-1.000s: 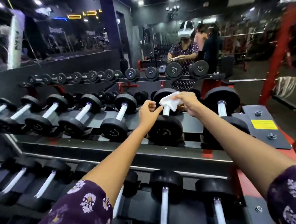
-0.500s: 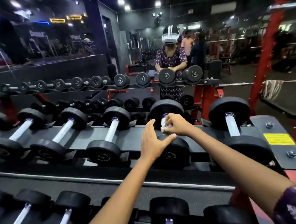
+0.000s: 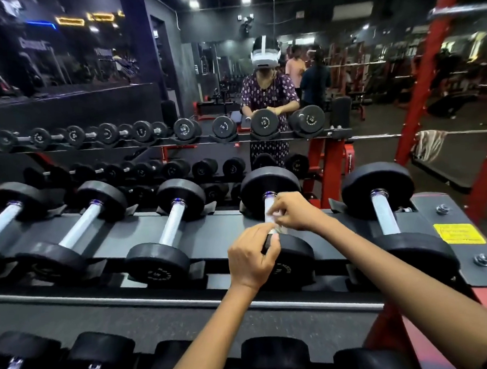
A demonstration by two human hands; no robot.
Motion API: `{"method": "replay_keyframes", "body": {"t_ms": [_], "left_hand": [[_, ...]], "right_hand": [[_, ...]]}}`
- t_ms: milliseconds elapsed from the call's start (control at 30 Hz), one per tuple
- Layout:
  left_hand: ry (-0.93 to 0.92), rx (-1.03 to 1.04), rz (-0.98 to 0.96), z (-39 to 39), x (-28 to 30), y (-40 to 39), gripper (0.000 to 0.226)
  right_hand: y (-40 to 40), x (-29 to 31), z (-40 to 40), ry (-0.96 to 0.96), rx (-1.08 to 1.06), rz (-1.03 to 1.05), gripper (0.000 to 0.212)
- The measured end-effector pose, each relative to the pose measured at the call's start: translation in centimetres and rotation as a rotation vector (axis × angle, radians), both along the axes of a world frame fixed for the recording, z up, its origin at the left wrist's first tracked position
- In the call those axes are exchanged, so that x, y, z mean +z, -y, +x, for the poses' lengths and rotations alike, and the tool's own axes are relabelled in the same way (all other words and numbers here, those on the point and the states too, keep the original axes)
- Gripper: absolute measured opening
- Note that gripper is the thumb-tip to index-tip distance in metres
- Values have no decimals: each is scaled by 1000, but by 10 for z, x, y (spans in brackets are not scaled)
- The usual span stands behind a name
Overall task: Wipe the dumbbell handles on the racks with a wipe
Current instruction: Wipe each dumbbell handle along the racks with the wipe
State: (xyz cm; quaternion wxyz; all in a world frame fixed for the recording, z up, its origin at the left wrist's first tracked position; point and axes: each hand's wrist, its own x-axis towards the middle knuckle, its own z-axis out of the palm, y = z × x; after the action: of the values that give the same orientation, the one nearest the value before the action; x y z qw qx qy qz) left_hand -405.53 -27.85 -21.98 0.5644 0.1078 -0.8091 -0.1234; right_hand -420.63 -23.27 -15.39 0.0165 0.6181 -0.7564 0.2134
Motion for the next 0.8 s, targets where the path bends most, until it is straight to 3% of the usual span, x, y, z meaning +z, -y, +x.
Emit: {"method": "replay_keyframes", "body": {"t_ms": [100, 200, 300, 400, 533, 700, 800], "left_hand": [[-11, 45, 84, 0, -1, -4, 37], [-19, 79, 126, 0, -3, -8, 42], [-31, 62, 107, -2, -1, -6, 36], [-26, 67, 84, -2, -2, -5, 31], [-16, 86, 78, -2, -2, -5, 31], [-64, 60, 71, -4, -4, -4, 35], [-43, 69, 71, -6, -6, -3, 35]], "right_hand": [[8, 0, -15, 62, -128, -107, 17], [0, -14, -6, 74, -102, -139, 15], [-15, -23, 3, 144, -60, -61, 20], [0, -17, -8, 166, -93, -114, 14], [17, -9, -11, 99, -115, -121, 16], [-3, -11, 4, 51, 84, 45, 9], [13, 8, -18, 45, -11, -35, 16]]}}
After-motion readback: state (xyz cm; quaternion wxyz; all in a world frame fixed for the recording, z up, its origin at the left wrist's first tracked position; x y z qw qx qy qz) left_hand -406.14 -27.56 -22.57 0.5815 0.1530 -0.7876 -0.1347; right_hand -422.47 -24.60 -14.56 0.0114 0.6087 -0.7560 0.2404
